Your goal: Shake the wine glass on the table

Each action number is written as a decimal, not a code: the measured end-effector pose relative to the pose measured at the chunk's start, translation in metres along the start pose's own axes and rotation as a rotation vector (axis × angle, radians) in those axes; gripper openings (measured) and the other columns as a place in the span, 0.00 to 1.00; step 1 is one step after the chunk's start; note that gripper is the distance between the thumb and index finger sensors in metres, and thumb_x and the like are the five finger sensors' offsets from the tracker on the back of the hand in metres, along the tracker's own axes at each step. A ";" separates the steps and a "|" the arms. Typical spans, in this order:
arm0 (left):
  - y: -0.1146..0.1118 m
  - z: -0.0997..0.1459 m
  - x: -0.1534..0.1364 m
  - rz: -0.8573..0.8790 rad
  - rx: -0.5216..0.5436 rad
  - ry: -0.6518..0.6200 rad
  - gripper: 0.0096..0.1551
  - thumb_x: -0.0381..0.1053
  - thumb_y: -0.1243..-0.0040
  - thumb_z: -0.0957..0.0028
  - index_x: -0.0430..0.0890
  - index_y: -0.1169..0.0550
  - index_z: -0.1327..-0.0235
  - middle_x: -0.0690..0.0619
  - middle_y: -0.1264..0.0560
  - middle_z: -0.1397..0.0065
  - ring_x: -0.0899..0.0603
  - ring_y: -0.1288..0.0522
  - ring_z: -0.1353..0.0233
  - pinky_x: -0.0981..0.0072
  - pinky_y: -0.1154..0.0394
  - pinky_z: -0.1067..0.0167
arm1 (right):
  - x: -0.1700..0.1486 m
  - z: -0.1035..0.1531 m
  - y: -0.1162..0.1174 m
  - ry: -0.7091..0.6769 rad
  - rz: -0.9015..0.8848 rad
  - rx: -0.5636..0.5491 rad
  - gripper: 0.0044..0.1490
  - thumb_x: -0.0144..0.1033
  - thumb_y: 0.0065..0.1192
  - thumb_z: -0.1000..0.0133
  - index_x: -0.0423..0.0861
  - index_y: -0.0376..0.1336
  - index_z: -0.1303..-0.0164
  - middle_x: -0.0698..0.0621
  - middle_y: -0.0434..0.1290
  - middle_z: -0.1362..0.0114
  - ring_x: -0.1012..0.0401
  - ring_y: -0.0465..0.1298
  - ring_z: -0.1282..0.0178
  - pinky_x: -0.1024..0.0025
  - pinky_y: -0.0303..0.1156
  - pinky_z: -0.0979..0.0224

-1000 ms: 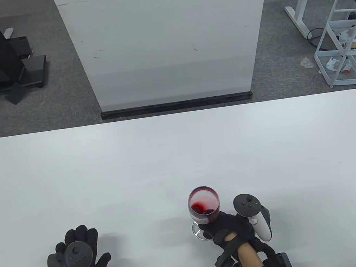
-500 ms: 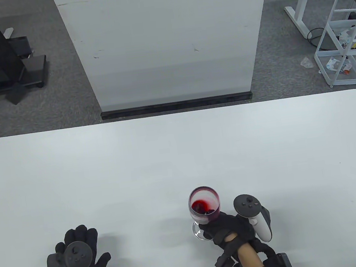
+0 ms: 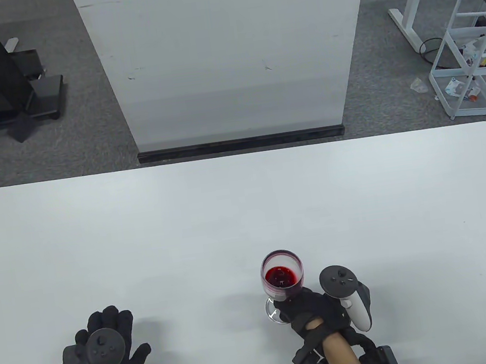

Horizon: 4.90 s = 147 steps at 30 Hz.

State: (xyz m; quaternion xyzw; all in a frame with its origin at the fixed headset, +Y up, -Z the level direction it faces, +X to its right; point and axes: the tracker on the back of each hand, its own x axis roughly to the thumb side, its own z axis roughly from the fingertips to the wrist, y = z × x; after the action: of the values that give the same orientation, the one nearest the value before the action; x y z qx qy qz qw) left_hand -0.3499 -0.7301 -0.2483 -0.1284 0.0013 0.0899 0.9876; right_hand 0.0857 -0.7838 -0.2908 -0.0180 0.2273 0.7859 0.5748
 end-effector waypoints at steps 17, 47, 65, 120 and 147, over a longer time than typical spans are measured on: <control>0.000 0.000 -0.001 -0.006 0.002 0.008 0.46 0.69 0.54 0.49 0.59 0.59 0.25 0.56 0.68 0.18 0.42 0.73 0.19 0.44 0.73 0.26 | 0.000 0.002 -0.002 0.020 0.003 0.003 0.34 0.44 0.65 0.44 0.48 0.58 0.29 0.46 0.59 0.20 0.51 0.74 0.39 0.54 0.73 0.41; -0.001 -0.001 -0.001 -0.001 -0.005 0.012 0.46 0.69 0.54 0.49 0.59 0.59 0.25 0.56 0.68 0.18 0.42 0.73 0.19 0.44 0.73 0.26 | -0.004 0.001 -0.002 0.003 0.001 -0.056 0.35 0.45 0.62 0.43 0.49 0.55 0.27 0.46 0.56 0.19 0.53 0.72 0.37 0.55 0.71 0.38; -0.001 0.000 -0.001 -0.006 -0.004 0.008 0.46 0.69 0.54 0.49 0.59 0.59 0.25 0.56 0.68 0.18 0.42 0.73 0.19 0.44 0.73 0.26 | -0.001 0.001 -0.005 0.002 0.030 -0.017 0.34 0.45 0.67 0.45 0.47 0.60 0.31 0.45 0.60 0.21 0.51 0.74 0.41 0.54 0.73 0.41; -0.002 -0.001 0.000 -0.001 -0.004 -0.005 0.46 0.69 0.54 0.49 0.59 0.59 0.25 0.56 0.68 0.18 0.42 0.73 0.19 0.44 0.73 0.26 | -0.007 0.004 -0.014 0.030 0.018 -0.017 0.34 0.44 0.65 0.44 0.47 0.58 0.29 0.46 0.57 0.19 0.52 0.73 0.39 0.54 0.72 0.41; 0.000 0.000 -0.002 0.014 0.002 -0.008 0.46 0.69 0.54 0.49 0.59 0.59 0.25 0.56 0.68 0.18 0.42 0.73 0.19 0.44 0.73 0.26 | -0.009 0.005 -0.012 0.025 -0.013 -0.072 0.35 0.44 0.62 0.43 0.48 0.55 0.27 0.46 0.54 0.18 0.53 0.71 0.37 0.56 0.71 0.39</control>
State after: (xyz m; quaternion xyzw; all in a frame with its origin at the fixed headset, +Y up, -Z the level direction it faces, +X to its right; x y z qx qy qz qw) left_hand -0.3515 -0.7305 -0.2486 -0.1270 -0.0016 0.0973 0.9871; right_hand 0.1006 -0.7878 -0.2878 -0.0502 0.2060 0.7896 0.5759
